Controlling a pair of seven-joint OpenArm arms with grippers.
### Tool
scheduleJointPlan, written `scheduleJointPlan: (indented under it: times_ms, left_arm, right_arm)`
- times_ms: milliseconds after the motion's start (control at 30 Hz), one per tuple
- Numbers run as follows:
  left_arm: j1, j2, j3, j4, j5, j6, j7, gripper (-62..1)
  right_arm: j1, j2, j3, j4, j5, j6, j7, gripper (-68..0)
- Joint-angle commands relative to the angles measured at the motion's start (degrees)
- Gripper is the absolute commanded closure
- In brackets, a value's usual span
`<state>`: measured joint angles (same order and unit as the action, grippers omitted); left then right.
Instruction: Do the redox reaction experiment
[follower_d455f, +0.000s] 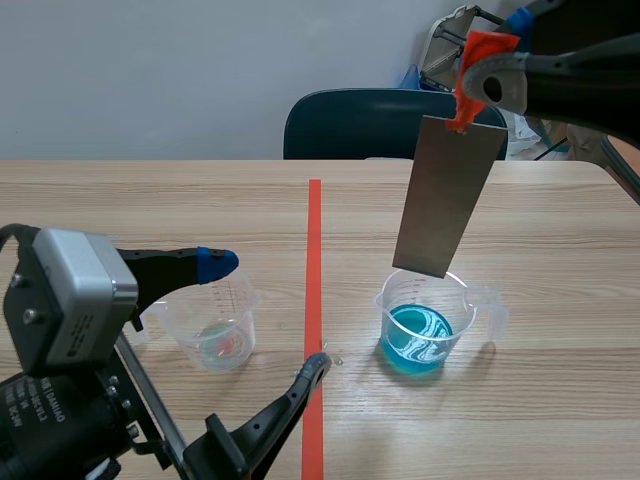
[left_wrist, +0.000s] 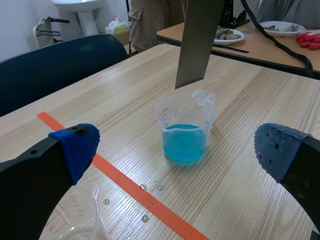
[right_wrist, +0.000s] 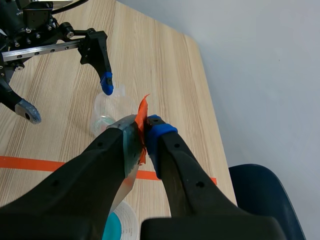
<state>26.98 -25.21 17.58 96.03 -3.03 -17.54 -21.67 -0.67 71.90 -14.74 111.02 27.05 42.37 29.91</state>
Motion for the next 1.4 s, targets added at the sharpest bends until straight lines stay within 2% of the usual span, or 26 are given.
scheduleJointPlan:
  times_ms: [0, 900, 1033, 1133, 1167, 1367]
  left_arm:
    - [-0.2, 0.3, 0.0, 0.5, -0.5, 0.3, -0.8, -62.3]
    - [-0.2, 0.2, -1.2, 0.5, -0.3, 0.3, -1.5, -62.3]
    - [-0.3, 0.2, -2.5, 0.5, -0.3, 0.3, -1.5, -25.7]
    - [-0.6, 0.2, -3.3, 0.5, -0.3, 0.3, -1.5, -6.9]
    - [-1.2, 0.2, -3.4, 0.5, -0.3, 0.3, -1.6, -2.8]
    - [-6.5, 0.3, -3.0, 0.5, -0.3, -0.2, -1.3, -2.8]
  right_arm:
    - [0.7, 0.1, 0.7, 0.3, 0.7, 0.4, 0.9, -0.6]
    - [0.7, 0.1, 0.7, 0.3, 0.7, 0.4, 0.9, -0.6]
    - [0.7, 0.1, 0.7, 0.3, 0.7, 0.4, 0.9, -0.6]
    - [0.7, 0.1, 0.7, 0.3, 0.7, 0.4, 0.9, -0.6]
    - [0.7, 0.1, 0.7, 0.3, 0.7, 0.4, 0.9, -0.6]
    - [0.7, 0.1, 0.7, 0.3, 0.7, 0.4, 0.9, -0.6]
